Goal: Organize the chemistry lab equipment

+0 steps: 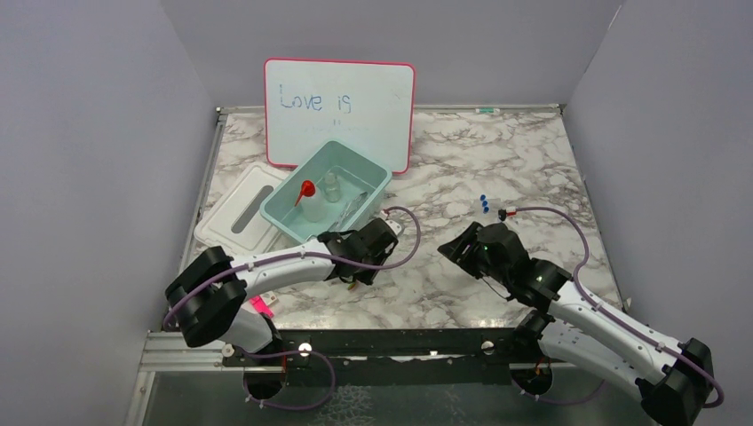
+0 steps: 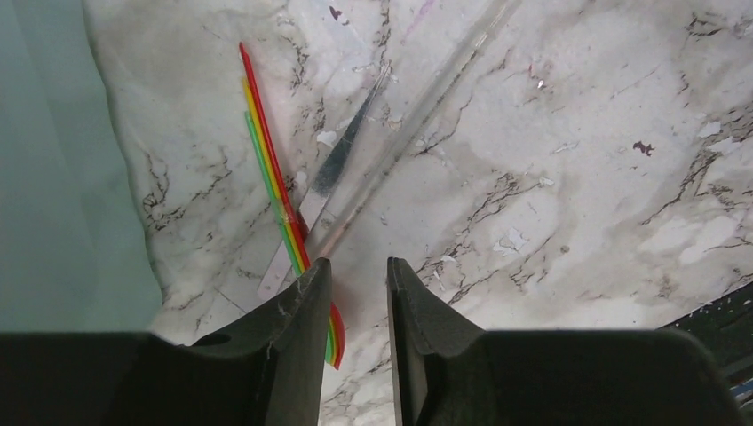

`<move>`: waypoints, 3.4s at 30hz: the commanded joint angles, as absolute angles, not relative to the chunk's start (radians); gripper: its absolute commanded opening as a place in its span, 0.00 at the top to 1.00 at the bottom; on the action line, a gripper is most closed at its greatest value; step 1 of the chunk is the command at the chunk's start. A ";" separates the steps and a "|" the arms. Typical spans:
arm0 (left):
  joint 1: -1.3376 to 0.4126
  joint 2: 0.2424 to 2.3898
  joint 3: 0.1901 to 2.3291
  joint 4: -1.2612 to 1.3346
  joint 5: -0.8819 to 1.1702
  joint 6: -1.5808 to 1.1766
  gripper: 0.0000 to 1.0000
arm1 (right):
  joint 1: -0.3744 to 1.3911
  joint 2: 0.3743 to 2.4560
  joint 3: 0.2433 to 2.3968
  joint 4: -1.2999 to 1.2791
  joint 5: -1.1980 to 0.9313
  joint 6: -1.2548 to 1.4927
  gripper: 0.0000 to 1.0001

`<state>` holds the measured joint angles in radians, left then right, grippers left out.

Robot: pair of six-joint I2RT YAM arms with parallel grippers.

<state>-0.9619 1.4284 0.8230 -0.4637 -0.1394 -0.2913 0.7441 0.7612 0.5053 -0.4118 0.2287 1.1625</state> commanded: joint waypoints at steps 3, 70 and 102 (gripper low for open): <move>-1.000 1.497 0.873 -0.557 -0.286 -0.331 0.64 | 0.739 0.765 0.499 -0.383 0.224 1.160 0.45; -0.545 1.477 1.147 -0.632 -0.003 0.004 0.90 | 0.739 0.741 0.487 -0.380 0.210 1.167 0.46; -0.529 1.153 1.165 -0.494 0.394 -0.105 0.52 | 0.811 1.278 0.678 -0.227 0.066 0.953 0.48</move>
